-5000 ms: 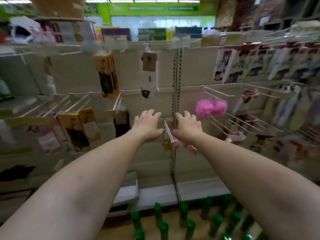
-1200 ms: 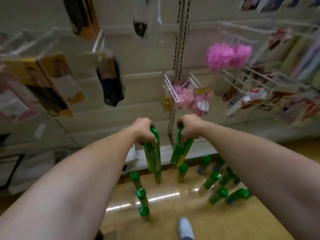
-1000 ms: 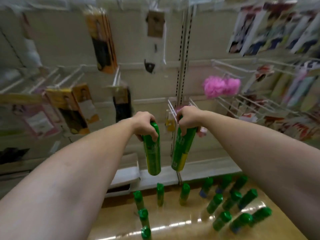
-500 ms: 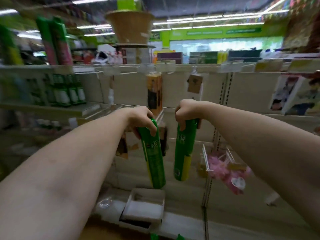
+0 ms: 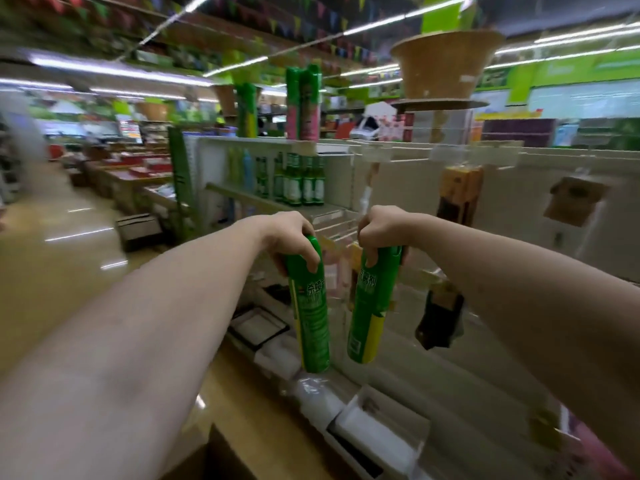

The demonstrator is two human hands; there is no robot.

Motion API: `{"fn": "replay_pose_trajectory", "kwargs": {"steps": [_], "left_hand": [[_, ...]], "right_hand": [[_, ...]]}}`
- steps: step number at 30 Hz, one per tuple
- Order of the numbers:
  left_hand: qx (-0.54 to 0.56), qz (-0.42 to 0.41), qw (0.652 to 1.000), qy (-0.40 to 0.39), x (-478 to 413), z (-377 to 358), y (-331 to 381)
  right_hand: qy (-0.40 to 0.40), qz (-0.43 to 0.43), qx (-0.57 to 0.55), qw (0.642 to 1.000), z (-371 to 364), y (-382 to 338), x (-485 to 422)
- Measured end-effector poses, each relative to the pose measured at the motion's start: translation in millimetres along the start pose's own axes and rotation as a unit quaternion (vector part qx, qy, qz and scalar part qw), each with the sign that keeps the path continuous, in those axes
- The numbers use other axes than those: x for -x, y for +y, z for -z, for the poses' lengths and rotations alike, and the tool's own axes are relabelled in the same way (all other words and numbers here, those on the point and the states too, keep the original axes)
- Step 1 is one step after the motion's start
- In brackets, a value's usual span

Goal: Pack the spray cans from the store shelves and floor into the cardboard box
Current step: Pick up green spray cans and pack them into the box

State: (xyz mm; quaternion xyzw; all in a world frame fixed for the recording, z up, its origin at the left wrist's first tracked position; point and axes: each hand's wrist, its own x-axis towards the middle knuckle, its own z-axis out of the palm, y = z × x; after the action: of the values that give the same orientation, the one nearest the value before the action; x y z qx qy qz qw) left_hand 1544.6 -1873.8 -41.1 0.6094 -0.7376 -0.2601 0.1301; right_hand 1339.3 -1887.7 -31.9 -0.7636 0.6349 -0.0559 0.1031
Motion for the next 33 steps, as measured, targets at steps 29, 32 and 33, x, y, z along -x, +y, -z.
{"fn": "replay_pose_trajectory", "kwargs": {"steps": [29,32,33], "left_hand": [[0.107,0.309,0.945,-0.027,46.3,-67.9,-442.9],[0.122,0.336,0.933,-0.035,43.9,-111.2,-473.9],[0.128,0.344,0.929,-0.036,42.2,-124.8,-482.5]], "right_hand": [[-0.337,0.16,0.037,0.927,-364.8,-270.2,-168.0],[-0.381,0.17,0.064,0.907,-412.6,-271.8,-176.3],[-0.39,0.172,0.071,0.902,-428.1,-271.3,-178.5]]}}
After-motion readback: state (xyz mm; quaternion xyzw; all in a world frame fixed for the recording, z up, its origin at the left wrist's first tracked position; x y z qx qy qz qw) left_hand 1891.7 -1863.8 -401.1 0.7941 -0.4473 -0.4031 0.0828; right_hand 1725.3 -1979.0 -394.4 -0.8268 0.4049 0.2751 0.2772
